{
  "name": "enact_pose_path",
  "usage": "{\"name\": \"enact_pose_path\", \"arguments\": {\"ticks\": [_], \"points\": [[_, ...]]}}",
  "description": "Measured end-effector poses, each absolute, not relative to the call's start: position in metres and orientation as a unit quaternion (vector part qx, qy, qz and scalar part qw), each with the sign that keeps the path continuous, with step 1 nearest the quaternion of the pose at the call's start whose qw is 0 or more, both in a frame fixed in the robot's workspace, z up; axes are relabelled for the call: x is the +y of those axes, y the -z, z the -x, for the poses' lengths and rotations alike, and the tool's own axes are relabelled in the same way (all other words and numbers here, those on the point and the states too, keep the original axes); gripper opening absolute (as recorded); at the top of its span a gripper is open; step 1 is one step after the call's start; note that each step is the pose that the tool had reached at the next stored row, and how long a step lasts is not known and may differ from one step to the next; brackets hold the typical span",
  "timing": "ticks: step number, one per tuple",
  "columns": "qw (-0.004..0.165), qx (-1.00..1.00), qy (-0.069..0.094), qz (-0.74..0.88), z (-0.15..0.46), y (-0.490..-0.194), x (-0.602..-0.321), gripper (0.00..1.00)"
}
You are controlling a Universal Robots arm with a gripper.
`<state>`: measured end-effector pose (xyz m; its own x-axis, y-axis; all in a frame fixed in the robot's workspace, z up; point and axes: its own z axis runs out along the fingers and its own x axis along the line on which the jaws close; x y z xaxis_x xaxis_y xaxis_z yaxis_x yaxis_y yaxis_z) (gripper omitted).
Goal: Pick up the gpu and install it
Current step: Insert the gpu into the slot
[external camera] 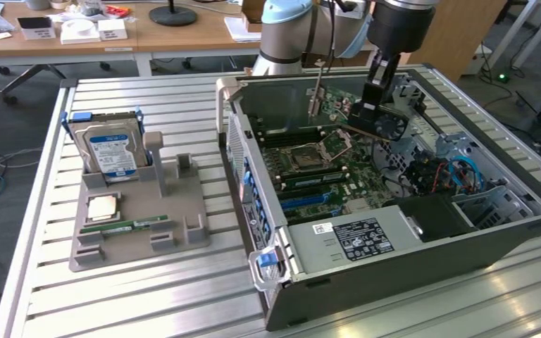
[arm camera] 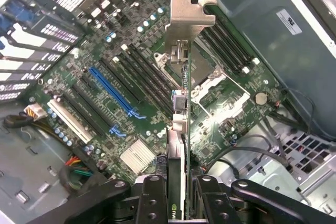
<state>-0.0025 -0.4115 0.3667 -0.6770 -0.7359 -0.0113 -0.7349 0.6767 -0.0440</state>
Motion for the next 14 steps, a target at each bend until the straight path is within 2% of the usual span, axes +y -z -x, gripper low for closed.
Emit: {"name": "enact_pose_path", "arguments": {"ticks": [14], "points": [[0.016,0.868,0.016,0.496,0.0025,-0.3664,-0.4115,0.26]]}}
